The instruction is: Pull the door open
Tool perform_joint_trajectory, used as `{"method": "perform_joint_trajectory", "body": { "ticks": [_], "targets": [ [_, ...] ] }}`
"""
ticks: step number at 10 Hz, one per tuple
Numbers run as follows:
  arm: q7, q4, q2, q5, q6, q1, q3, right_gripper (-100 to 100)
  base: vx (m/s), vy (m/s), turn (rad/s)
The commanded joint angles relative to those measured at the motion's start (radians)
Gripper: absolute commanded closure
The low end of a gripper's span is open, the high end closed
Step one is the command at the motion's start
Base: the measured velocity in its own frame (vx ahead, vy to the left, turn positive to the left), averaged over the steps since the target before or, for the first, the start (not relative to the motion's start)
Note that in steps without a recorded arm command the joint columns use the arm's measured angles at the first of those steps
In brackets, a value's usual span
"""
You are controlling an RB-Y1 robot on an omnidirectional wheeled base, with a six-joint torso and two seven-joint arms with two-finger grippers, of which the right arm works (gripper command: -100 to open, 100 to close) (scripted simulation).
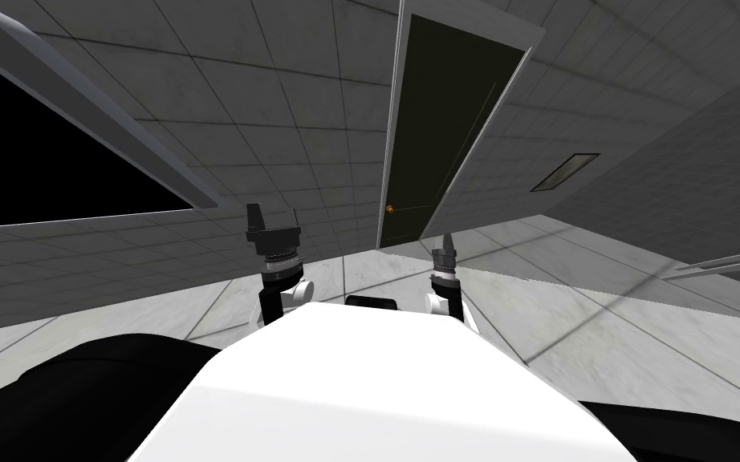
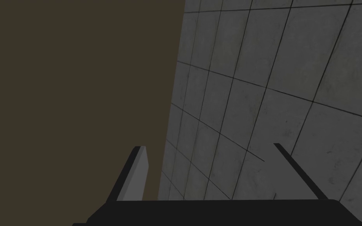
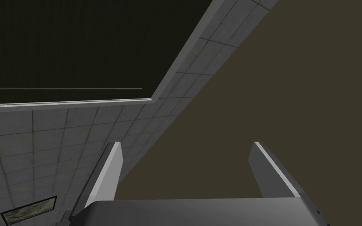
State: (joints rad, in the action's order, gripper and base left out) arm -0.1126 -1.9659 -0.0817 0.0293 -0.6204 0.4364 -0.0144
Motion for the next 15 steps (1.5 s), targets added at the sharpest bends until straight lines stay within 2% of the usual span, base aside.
{"method": "perform_joint_trajectory", "body": {
  "ticks": [1,15],
  "targets": [
    [-0.026,0.031,-0.007,0.01,-0.009,-0.01,-0.003,-100,0.095,0.006,0.008],
    [-0.286,0.395,-0.054,0.119,-0.109,-0.149,-0.022,-100,0.098,0.0,0.009]
  ]
}}
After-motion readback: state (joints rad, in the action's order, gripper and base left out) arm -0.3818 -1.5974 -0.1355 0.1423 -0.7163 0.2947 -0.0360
